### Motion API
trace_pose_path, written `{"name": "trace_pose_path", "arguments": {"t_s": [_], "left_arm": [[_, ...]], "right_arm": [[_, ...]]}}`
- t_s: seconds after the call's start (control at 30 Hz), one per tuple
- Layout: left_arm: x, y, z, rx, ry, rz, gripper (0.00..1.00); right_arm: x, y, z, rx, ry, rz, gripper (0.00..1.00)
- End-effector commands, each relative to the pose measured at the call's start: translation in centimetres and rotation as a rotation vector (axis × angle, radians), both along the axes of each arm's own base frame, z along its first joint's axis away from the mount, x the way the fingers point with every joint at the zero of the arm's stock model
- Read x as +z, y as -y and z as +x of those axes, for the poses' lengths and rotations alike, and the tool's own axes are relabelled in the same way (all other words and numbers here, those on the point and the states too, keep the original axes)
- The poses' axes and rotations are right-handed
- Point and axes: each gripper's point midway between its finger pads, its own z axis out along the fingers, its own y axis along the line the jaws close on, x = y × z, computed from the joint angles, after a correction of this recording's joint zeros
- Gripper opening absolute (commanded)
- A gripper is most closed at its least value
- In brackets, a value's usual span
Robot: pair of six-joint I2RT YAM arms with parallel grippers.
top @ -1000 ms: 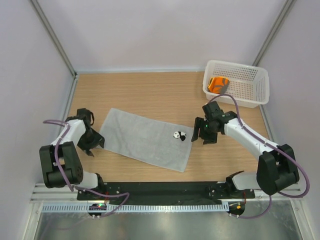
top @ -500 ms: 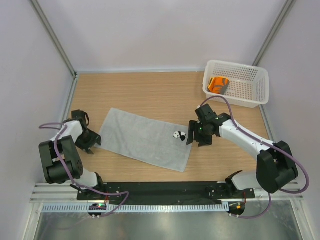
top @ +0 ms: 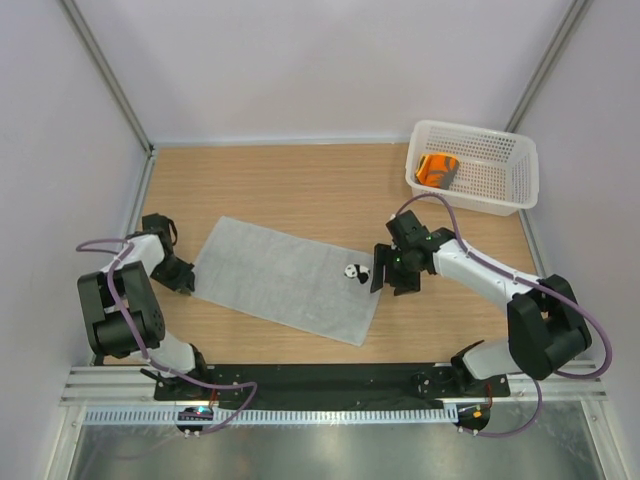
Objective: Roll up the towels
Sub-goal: Flatten the towel, then fold the towel
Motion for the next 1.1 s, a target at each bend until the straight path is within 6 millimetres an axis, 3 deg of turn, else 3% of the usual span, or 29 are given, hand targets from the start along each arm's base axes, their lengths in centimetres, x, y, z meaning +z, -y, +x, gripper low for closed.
{"name": "trace_pose_path", "arguments": {"t_s": [0.0, 0.1, 0.23, 0.33, 0.67, 0.83, 1.07], "left_arm": [[-1.3, -1.1, 2.4, 0.037, 0.069, 0.035, 0.13], [-1.5, -1.0, 2.4, 0.034, 0.066, 0.027, 0.00], [-1.2, -0.8, 2.0, 0.028, 0.081, 0.023, 0.01], [-0.7, -0.3, 1.4, 0.028, 0.093, 0.014, 0.01], [-0.6, 2.3, -2.1, 0.002, 0.112, -0.065, 0.00], [-0.4, 3.2, -2.4, -0.019, 0.121, -0.071, 0.00], [-0.3, 3.3, -2.2, -0.032, 0.129, -0.075, 0.01]], "right_arm": [[-0.1, -0.4, 0.0, 0.019, 0.014, 0.010, 0.67], [-0.2, -0.2, -0.2, 0.017, 0.013, 0.008, 0.67], [0.2, -0.8, -0.7, 0.035, 0.028, 0.020, 0.67], [0.7, -2.5, -1.9, 0.079, 0.047, 0.045, 0.67], [-1.8, -4.6, -5.5, 0.035, 0.002, 0.014, 0.69], [-2.7, -5.7, -7.8, 0.026, -0.014, 0.002, 0.69], [-3.5, -7.3, -8.5, 0.016, -0.004, -0.011, 0.68]]}}
